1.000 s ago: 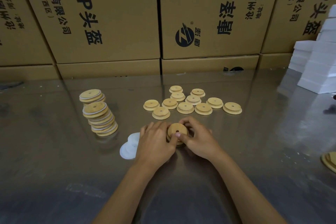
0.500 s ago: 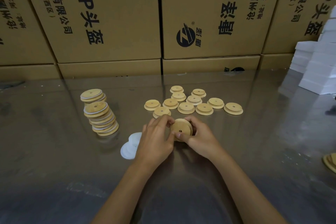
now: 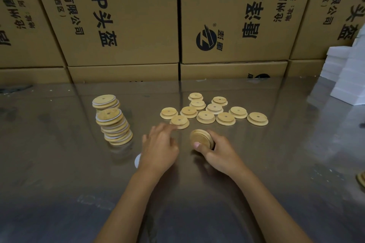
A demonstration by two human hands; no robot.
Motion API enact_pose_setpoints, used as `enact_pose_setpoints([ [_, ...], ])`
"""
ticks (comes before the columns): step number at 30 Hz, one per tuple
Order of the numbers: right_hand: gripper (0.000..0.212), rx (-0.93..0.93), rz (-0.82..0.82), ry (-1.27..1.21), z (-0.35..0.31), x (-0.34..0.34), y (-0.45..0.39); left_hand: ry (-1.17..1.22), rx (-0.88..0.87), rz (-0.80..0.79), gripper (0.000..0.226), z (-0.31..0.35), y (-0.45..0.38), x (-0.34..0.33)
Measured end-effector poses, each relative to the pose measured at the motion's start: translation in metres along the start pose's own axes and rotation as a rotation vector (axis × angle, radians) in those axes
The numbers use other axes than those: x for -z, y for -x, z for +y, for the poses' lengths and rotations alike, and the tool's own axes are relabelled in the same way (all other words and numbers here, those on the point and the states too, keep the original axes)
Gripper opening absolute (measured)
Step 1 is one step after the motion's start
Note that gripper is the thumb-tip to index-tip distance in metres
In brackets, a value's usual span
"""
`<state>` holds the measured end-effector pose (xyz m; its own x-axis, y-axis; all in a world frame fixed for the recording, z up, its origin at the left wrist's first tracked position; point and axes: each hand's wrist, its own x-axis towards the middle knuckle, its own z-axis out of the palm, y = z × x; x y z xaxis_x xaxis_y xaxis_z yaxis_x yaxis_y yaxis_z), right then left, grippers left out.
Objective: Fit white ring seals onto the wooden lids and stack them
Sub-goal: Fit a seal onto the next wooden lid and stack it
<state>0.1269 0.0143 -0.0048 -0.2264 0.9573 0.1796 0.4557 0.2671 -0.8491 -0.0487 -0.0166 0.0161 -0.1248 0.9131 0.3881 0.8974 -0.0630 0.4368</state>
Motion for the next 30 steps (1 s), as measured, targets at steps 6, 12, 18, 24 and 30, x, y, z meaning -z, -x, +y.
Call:
enact_pose_setpoints([
  [6,0.015,-0.025,-0.013,-0.038,0.002,0.001,-0.001,-0.365,0.314,-0.080,0.034,-0.031,-0.004,0.031],
  [12,0.007,-0.072,-0.040,-0.078,0.003,0.002,-0.004,-0.275,0.343,-0.119,0.031,-0.024,-0.002,0.035],
  [18,0.009,-0.113,-0.055,-0.116,-0.001,0.004,-0.003,-0.245,0.205,-0.163,0.026,-0.022,-0.003,0.021],
  [24,0.013,-0.141,-0.055,-0.151,-0.007,0.006,0.000,-0.156,0.122,-0.008,0.019,-0.023,-0.004,0.012],
  [30,0.014,-0.197,-0.005,-0.336,-0.012,0.010,0.001,0.096,0.116,0.097,0.019,-0.017,-0.007,0.017],
])
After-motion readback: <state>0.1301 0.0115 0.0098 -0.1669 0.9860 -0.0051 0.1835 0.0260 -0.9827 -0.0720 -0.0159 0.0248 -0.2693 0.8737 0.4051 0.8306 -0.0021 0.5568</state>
